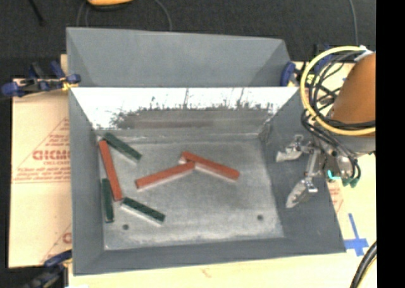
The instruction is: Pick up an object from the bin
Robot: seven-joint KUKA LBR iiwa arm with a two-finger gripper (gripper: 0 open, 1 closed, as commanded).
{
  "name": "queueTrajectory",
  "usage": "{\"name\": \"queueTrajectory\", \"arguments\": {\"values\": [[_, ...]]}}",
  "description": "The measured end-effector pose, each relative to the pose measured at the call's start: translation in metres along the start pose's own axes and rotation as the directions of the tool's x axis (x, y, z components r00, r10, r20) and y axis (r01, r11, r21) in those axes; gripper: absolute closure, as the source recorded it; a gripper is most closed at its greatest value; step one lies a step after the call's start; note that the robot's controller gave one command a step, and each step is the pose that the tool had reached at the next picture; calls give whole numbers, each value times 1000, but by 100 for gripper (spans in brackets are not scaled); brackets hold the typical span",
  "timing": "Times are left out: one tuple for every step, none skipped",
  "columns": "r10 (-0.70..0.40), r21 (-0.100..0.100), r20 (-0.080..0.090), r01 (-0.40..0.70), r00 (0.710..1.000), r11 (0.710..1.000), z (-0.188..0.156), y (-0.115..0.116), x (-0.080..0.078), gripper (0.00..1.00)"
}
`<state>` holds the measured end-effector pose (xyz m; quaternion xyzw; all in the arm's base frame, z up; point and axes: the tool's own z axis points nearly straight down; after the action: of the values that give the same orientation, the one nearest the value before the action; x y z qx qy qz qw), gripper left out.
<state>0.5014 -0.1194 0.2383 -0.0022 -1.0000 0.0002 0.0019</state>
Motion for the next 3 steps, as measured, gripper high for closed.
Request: {"name": "queueTrajectory", "arguments": {"values": [[-4,2,8,4,1000,1000,-4,1,-2,0],[67,-1,13,-67,998,998,59,31,-17,0],[82,-2,8,-82,997,997,78,73,-62,0]]}}
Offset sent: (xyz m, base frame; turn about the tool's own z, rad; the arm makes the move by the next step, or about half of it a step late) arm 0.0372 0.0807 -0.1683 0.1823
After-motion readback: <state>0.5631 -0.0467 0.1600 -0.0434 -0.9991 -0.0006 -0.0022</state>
